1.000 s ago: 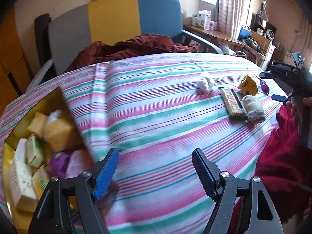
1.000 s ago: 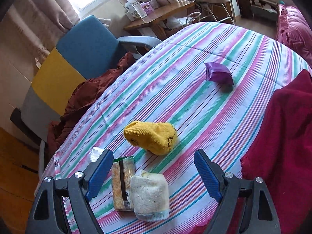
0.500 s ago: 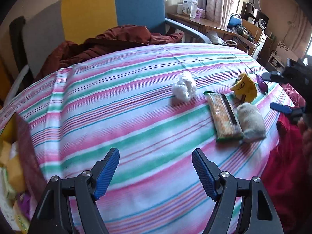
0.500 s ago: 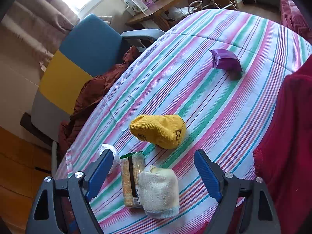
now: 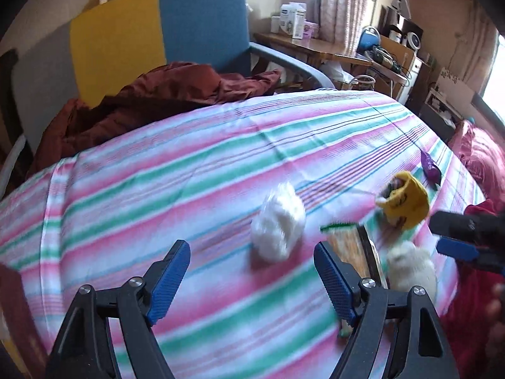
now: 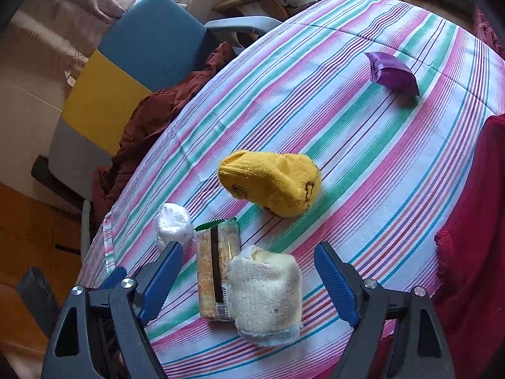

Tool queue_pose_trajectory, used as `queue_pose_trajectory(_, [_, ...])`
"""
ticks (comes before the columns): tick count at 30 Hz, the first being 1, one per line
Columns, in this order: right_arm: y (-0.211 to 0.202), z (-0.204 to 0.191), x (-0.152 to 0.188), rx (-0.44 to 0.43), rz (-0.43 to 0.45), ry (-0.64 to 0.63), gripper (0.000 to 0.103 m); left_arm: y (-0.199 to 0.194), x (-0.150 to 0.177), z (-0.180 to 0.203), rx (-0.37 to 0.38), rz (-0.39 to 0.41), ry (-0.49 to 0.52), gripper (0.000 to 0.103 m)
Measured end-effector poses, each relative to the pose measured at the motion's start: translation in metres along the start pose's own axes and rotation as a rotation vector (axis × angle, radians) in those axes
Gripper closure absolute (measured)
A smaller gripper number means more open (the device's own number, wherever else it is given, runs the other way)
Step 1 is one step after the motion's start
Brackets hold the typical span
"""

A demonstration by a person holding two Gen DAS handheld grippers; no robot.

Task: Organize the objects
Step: 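Move both open tools to the clear plastic bag and yellow knit glove, then grasp the clear plastic bag with the left tool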

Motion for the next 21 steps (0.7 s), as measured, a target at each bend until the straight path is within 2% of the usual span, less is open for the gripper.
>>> queue_pose_trajectory(5, [0.002, -0.001, 0.000, 0.004, -0.015, -0.009, 0.017, 0.035, -0.023, 0.013, 0.007, -0.001, 0.053, 0.018])
queue_pose_trajectory(8, [0.004, -0.001, 0.001, 0.007, -0.021, -0.012, 0.017, 0.062, -0.025, 0.014, -0.007, -0.035, 0.054, 0.022])
queue_pose_trajectory(9, [0.004, 0.000, 0.001, 0.009, -0.020, -0.012, 0.017, 0.069, -0.023, 0.013, 0.002, -0.056, 0.048, 0.042])
queue_pose_trajectory(10, [0.004, 0.000, 0.001, 0.011, -0.019, -0.010, 0.017, 0.076, -0.020, 0.011, 0.005, -0.072, 0.037, 0.051])
queue_pose_trajectory(11, [0.004, 0.001, 0.000, 0.012, -0.018, -0.008, 0.017, 0.072, -0.020, 0.009, -0.001, -0.028, 0.030, 0.059])
queue_pose_trajectory(12, [0.004, 0.002, 0.000, 0.013, -0.019, -0.005, 0.017, 0.070, -0.017, 0.007, -0.019, -0.018, 0.034, 0.065])
queue_pose_trajectory(16, [0.007, 0.001, -0.001, 0.023, -0.023, -0.006, 0.017, 0.059, -0.002, 0.007, -0.025, -0.001, 0.061, 0.065])
queue_pose_trajectory(21, [0.005, 0.001, -0.002, 0.036, -0.012, -0.010, 0.017, 0.049, 0.012, 0.003, -0.026, -0.017, 0.038, 0.065])
Point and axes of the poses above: each gripper's, at about its wrist camera, not at the fingertips, and y roughly the way its jaws point, z to its right, x to its underside, the point moved 6 cm from there along y, roughly the way its jaws point, and after that the axes turned 3 degrees about y, right-handed, at the moved point
